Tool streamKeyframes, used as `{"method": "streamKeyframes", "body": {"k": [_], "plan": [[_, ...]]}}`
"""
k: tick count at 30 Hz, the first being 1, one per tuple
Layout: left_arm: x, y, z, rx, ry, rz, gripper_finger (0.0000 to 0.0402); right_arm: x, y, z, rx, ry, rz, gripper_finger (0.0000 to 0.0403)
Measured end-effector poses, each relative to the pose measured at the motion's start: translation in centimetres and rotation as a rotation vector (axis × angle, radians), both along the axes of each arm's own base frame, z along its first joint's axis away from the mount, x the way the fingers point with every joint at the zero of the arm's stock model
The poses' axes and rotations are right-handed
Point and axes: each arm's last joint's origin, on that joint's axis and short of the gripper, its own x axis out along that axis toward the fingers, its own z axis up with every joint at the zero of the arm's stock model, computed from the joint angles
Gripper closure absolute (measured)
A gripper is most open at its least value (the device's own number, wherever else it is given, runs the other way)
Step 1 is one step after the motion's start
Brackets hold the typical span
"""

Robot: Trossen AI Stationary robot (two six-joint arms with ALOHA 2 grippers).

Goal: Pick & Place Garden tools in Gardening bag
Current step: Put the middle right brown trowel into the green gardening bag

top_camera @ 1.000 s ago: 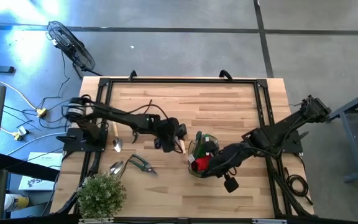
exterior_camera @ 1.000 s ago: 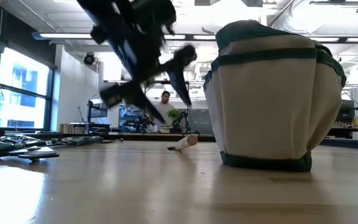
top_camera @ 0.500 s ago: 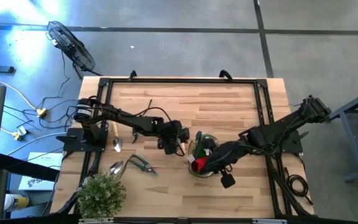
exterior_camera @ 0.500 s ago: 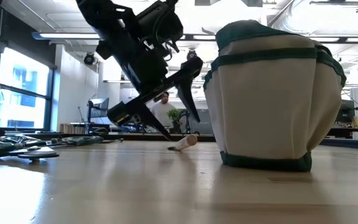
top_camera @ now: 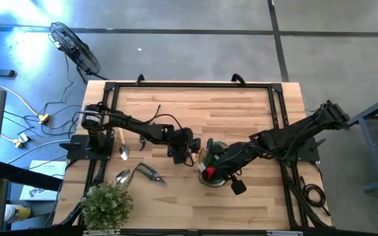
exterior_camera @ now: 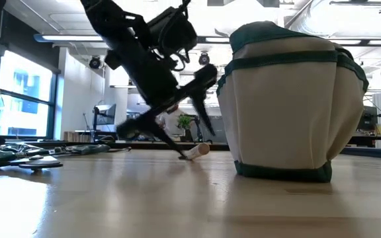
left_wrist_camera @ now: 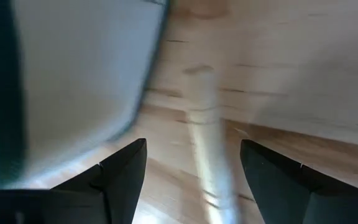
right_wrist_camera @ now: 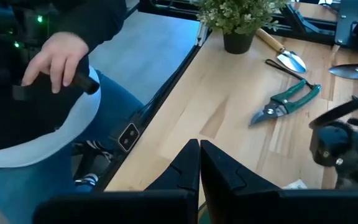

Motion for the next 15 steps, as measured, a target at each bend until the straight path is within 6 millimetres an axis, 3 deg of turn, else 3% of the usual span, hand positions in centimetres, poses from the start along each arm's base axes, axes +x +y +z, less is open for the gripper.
{"method": "streamKeyframes", "body": {"k": [15], "plan": [[0.89, -0.02, -1.12, 0.014, -0.034, -0.018, 0.0149, -0.01, -0.01, -0.02, -0.009, -0.003, 0.000, 0.0400]]}}
